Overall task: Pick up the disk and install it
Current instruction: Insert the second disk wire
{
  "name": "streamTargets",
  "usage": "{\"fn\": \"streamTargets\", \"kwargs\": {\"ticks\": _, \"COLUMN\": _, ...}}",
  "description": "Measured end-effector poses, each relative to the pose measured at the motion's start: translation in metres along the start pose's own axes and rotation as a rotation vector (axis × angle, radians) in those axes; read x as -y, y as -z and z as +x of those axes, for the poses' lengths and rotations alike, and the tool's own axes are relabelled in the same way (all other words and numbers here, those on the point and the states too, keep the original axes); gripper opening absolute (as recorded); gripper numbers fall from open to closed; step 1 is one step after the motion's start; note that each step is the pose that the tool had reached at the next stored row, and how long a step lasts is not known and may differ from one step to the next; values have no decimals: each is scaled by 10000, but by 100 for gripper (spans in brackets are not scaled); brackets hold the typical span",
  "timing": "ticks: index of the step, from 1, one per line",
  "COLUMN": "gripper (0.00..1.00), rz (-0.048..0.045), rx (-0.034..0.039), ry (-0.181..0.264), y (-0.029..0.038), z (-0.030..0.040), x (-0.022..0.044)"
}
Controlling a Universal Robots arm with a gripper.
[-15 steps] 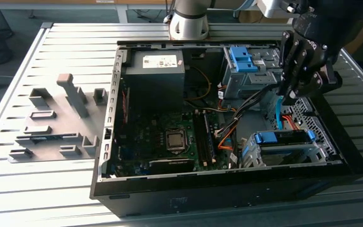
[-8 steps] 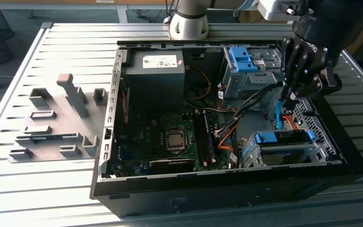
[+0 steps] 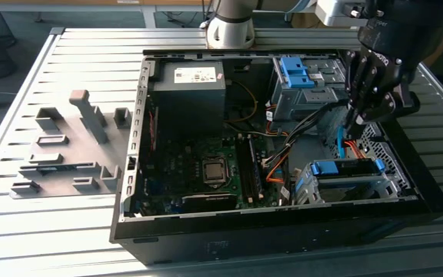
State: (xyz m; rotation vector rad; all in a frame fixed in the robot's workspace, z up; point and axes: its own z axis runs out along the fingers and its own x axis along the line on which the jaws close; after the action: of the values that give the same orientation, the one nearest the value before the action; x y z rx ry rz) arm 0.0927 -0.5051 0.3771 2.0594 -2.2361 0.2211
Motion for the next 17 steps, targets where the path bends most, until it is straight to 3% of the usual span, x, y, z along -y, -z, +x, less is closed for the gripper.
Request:
{"fn": "streamTargets", "kwargs": {"ticks": 3, "gripper": 18, "rz": 11, "rx": -179, "ry": -27, "y": -2, "z": -3, "x": 6}}
{"fn": "streamTargets", "kwargs": {"ticks": 4, "gripper": 18, "rz": 13, "rx": -222, "ry": -38, "y": -4, "z": -5, "x": 8}}
{"fn": "streamTargets", "kwargs": {"ticks": 5, "gripper": 24, "rz": 15, "rx": -265, "ry": -47, "y": -5, "z": -7, "x": 12}}
{"fn": "streamTargets", "kwargs": {"ticks": 11, "gripper": 24, "rz": 39, "rx": -548, "ry": -103, "y": -26, "z": -21, "x": 22}}
{"fn": "streamTargets", "kwargs": {"ticks": 12, "gripper": 16, "rz": 62, "rx": -539, "ry": -111, "y": -84, "z": -25, "x": 21}}
{"fn": "streamTargets", "kwargs": {"ticks": 15, "gripper": 16, "rz": 70, "rx": -425, "ry": -108, "y": -110, "z": -3, "x": 21}}
{"fn": "streamTargets", "kwargs": {"ticks": 16, "gripper": 16, "rz": 91, "rx": -360, "ry": -106, "y": -114, "z": 4, "x": 23}}
{"fn": "streamTargets", "kwargs": {"ticks": 17, "gripper": 16, "rz": 107, "rx": -240, "ry": -109, "y": -116, "z": 9, "x": 24}}
